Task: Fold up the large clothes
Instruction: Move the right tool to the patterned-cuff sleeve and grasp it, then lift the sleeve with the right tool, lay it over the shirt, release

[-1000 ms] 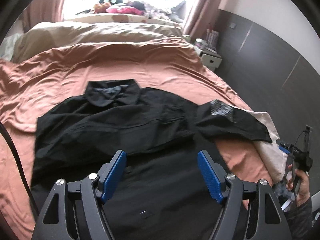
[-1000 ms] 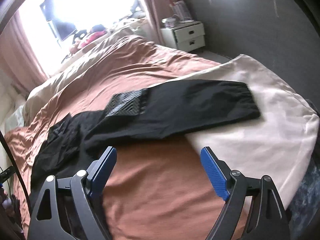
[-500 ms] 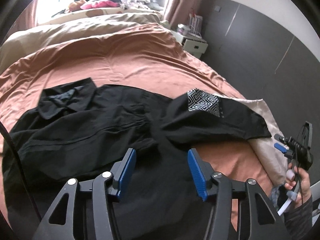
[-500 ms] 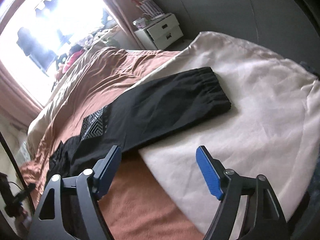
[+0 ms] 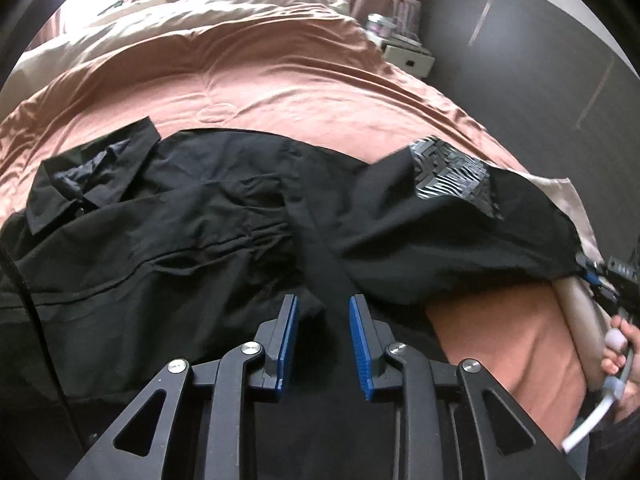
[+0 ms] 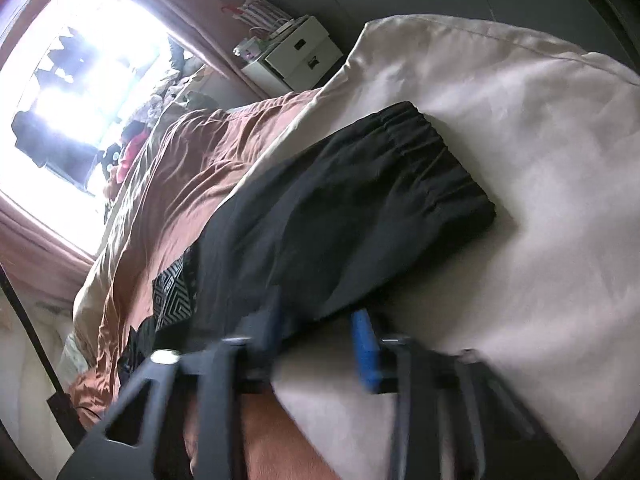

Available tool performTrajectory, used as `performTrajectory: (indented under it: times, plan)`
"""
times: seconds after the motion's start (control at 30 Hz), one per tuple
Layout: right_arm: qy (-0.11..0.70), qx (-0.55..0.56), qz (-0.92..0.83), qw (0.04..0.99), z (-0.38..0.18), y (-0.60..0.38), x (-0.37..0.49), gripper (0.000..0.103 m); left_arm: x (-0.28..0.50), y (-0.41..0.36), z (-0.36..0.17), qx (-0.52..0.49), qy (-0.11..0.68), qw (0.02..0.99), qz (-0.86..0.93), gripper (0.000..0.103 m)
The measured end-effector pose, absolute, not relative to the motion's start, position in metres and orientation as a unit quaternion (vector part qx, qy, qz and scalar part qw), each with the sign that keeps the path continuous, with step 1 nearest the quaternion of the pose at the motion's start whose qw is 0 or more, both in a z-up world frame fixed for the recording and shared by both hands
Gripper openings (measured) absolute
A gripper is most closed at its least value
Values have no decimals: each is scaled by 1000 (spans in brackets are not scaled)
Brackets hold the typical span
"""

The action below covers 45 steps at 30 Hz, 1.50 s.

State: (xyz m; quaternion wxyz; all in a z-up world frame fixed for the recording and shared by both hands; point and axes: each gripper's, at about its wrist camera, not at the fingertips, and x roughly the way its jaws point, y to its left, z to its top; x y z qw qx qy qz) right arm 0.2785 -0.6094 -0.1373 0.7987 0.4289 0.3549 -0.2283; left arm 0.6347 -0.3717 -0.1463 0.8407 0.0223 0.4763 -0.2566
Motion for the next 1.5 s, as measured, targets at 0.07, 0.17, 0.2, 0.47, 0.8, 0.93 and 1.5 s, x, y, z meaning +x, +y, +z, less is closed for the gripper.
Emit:
performTrajectory:
  times: [0.07, 0.17, 0.2, 0.47, 0.8, 0.93, 1.5]
  plan:
    - [347, 410, -230, 811, -128, -603, 277, 2, 642, -373, -154, 16, 481, 840, -250, 20]
    - [328, 380, -215, 837, -101, -586, 280, 1, 647, -379, -168, -1, 495, 830, -258, 19]
    - [322, 374, -209, 844, -90, -583, 280, 1, 647, -383, -174, -7, 504, 821, -268, 19]
    - [278, 334, -151, 888, -9, -540, 291, 1, 630, -385, -149, -17, 487, 814, -316, 17]
    - [252, 283, -70, 923, 59, -456, 320, 1, 619, -294, -78, -47, 450, 844, -290, 17]
    - [247, 260, -34, 933, 79, -414, 339, 1, 611, -243, -60, -56, 441, 855, -267, 18]
    - [299, 202, 73, 930, 49, -338, 458, 1, 580, -2, -50, -149, 433, 873, -166, 32]
